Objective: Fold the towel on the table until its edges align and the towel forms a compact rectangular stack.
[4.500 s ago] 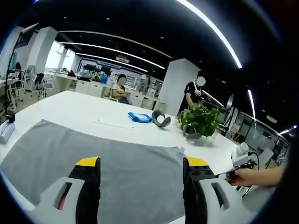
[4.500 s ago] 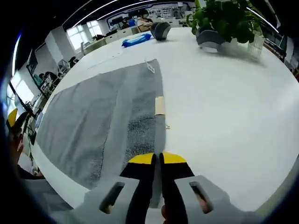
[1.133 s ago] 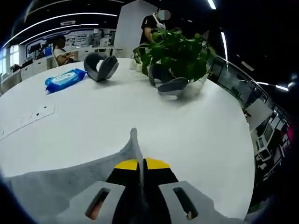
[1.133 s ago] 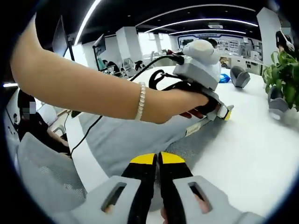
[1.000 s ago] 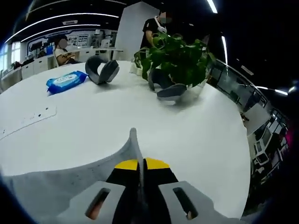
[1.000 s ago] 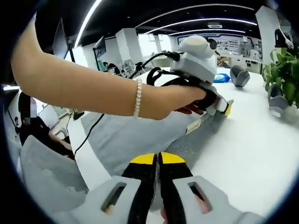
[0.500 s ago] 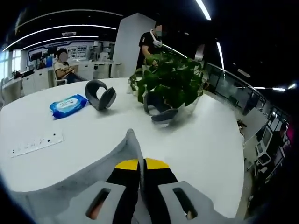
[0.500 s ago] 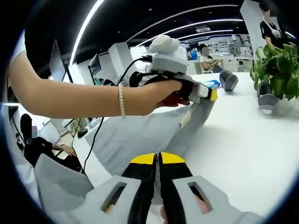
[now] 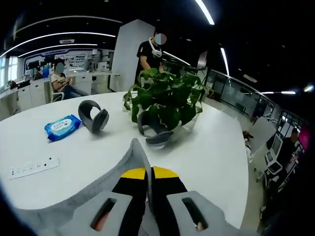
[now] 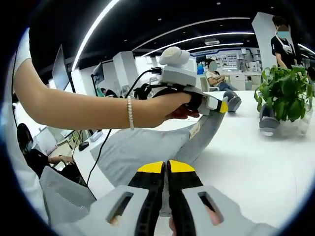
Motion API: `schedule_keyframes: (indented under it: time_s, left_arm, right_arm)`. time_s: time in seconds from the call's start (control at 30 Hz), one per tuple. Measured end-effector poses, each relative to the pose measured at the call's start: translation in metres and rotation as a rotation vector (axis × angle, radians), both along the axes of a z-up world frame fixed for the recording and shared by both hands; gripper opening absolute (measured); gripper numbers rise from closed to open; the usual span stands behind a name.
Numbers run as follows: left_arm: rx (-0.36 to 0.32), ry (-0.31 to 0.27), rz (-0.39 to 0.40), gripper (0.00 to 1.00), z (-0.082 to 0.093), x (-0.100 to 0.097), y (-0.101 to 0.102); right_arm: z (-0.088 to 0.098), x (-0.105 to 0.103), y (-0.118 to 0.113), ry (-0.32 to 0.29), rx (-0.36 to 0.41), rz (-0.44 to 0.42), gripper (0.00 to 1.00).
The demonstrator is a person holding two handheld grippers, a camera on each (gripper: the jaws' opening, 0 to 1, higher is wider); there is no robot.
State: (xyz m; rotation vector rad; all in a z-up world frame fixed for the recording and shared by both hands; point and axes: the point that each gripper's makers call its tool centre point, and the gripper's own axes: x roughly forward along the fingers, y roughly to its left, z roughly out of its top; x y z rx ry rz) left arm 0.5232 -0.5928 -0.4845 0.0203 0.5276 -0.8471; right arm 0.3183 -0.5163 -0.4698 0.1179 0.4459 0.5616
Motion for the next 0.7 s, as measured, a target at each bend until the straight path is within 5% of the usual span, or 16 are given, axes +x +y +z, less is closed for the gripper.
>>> schedule_keyframes:
  time_s: [0.23, 0.7]
  left_arm:
    - [-0.007, -0.01, 0.002, 0.03, 0.013, -0.006, 0.025]
    - [-0.038, -0.068, 0.036, 0.03, 0.05, -0.004, 0.129]
  right_arm:
    - [0.015, -0.004, 0.025, -0.013, -0.026, 0.018, 0.0]
    - [0.038, -0.005, 0.13, -0.048, -0.092, 0.084, 0.0]
